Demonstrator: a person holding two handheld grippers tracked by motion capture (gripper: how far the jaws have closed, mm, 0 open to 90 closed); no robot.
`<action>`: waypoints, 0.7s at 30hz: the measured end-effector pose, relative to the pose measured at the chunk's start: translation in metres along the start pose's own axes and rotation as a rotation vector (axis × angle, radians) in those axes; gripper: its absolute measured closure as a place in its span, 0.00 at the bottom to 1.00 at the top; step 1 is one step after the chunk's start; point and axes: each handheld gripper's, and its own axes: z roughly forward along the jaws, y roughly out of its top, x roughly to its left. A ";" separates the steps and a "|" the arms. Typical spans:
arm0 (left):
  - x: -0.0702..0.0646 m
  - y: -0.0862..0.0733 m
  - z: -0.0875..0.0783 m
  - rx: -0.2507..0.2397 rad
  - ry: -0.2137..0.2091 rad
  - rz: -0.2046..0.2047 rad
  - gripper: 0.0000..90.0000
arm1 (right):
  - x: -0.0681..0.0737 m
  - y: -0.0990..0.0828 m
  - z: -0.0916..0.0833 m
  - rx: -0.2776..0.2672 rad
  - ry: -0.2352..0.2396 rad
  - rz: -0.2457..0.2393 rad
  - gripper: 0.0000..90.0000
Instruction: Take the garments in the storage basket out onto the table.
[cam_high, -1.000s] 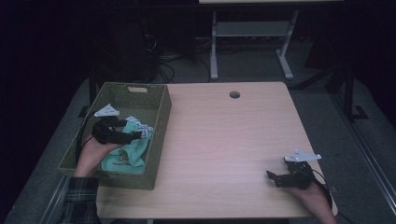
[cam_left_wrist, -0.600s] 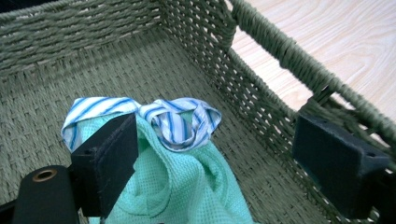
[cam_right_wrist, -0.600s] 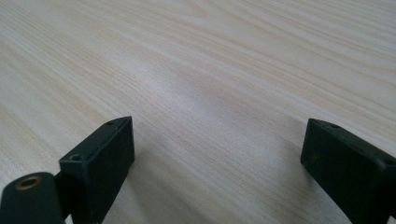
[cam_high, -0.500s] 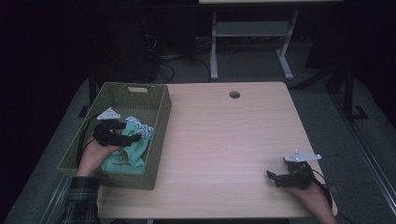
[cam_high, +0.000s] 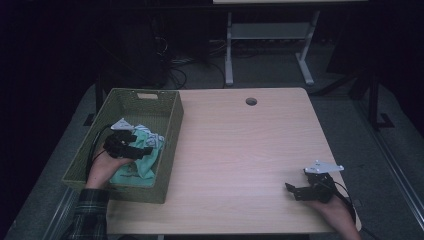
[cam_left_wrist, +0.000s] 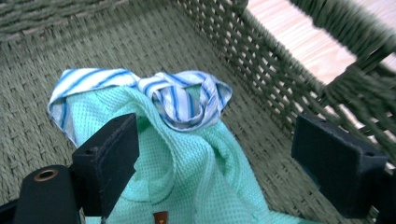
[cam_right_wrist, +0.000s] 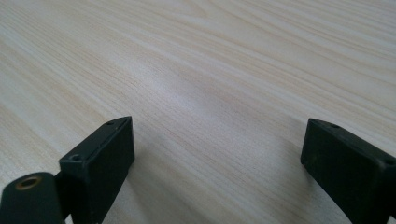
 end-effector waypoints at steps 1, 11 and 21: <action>0.000 0.000 0.001 0.005 0.001 -0.002 0.16 | 0.000 0.000 0.000 0.001 0.000 0.000 0.10; -0.001 -0.001 0.010 0.087 0.014 0.002 0.18 | 0.000 0.000 0.000 0.000 0.000 0.000 0.10; 0.001 -0.004 0.014 0.139 0.015 -0.025 0.22 | 0.000 0.000 0.000 0.000 0.000 0.000 0.10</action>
